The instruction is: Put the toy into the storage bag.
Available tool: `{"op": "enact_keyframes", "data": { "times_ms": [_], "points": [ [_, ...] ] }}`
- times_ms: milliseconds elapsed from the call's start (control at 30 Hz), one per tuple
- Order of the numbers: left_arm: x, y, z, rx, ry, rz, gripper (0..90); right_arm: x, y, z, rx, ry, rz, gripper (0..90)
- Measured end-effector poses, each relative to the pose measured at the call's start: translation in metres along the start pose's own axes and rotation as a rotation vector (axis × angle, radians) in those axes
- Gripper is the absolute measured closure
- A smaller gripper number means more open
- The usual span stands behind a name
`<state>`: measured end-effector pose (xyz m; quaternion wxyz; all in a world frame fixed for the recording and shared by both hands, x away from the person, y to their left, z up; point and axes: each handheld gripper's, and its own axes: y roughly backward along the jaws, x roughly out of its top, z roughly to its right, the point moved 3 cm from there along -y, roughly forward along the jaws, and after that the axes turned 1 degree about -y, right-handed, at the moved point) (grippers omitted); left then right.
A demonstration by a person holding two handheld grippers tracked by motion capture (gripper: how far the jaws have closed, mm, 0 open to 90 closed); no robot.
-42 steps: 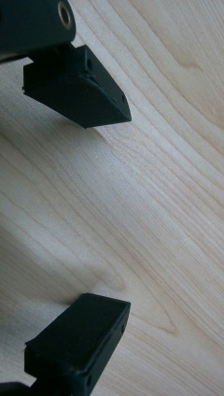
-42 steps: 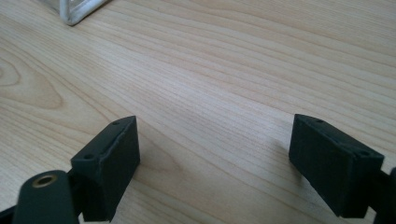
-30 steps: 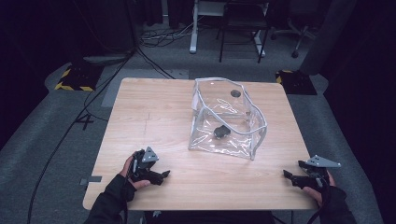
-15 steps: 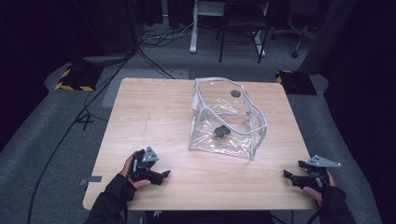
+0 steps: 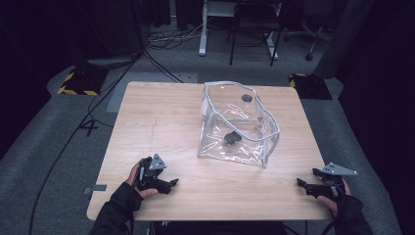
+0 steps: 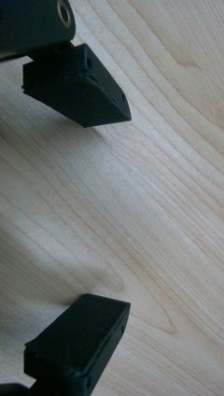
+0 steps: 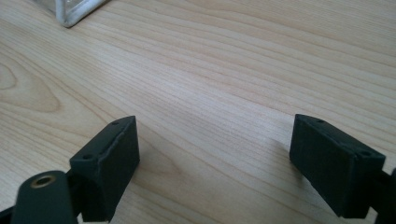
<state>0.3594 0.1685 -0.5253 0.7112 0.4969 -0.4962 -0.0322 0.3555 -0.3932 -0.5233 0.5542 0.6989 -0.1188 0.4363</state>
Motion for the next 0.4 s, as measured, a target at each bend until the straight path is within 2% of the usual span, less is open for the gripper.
{"op": "enact_keyframes", "data": {
  "times_ms": [400],
  "points": [
    [0.0,0.0,0.0,0.001,-0.001,0.0,9.8,0.0,-0.0001,-0.0001,-0.001,0.0,0.001,16.3]
  ]
}}
